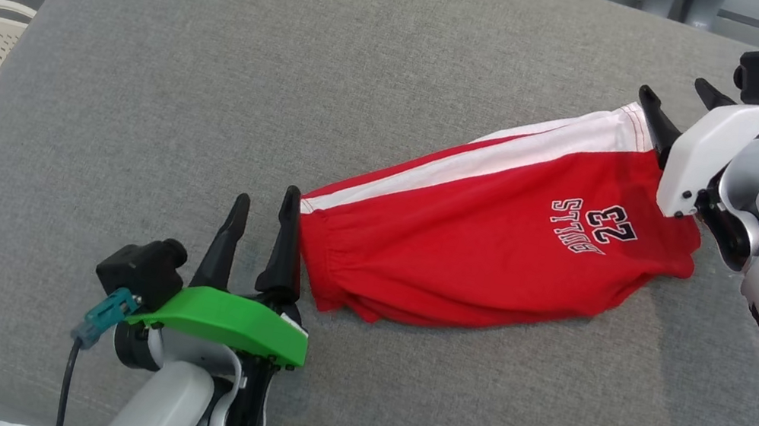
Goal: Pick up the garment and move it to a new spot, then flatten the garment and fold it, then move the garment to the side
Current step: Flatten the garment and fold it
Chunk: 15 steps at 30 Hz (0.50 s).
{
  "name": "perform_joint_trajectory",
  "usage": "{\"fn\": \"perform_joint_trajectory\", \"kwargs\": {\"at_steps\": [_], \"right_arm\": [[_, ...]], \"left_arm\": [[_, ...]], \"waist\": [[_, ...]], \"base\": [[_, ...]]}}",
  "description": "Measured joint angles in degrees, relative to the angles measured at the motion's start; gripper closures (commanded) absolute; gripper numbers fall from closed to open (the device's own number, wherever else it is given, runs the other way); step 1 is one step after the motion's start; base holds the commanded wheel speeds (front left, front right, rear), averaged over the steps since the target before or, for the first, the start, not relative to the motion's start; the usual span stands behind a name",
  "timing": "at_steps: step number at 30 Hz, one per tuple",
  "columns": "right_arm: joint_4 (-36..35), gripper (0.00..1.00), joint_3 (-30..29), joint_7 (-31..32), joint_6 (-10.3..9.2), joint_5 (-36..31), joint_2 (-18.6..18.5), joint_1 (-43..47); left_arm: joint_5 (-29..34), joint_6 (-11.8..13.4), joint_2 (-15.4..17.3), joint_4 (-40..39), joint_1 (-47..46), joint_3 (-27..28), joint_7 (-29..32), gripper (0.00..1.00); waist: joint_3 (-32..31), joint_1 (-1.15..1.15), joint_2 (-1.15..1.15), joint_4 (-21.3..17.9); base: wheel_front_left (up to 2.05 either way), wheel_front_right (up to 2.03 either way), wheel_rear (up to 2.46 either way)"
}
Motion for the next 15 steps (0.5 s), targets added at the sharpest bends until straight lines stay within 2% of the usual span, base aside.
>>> {"fn": "perform_joint_trajectory", "kwargs": {"at_steps": [5, 9, 15], "right_arm": [[-1.34, 0.0, 1.59, -0.02, 0.0, 2.76, -1.62, 1.57], [-1.36, 0.0, 2.72, 1.54, 0.0, 4.94, -2.91, 3.51], [-0.79, 0.0, 3.83, 4.81, 0.0, 8.28, -2.94, 6.1]], "left_arm": [[4.93, -0.77, 0.01, -1.58, 2.25, 2.8, 0.0, 0.0], [5.69, -1.14, 0.01, -3.02, 3.94, 4.95, -0.01, 0.0], [8.05, -1.32, 0.01, -4.76, 5.76, 7.39, -0.01, 0.0]], "waist": [[-1.59, 0.0, 0.0, -0.89], [-2.78, 0.0, 0.0, -1.55], [-3.71, 0.0, 0.0, -1.56]], "base": [[0.0, 0.0, 0.0], [0.0, 0.0, 0.0], [0.0, 0.0, 0.0]]}}
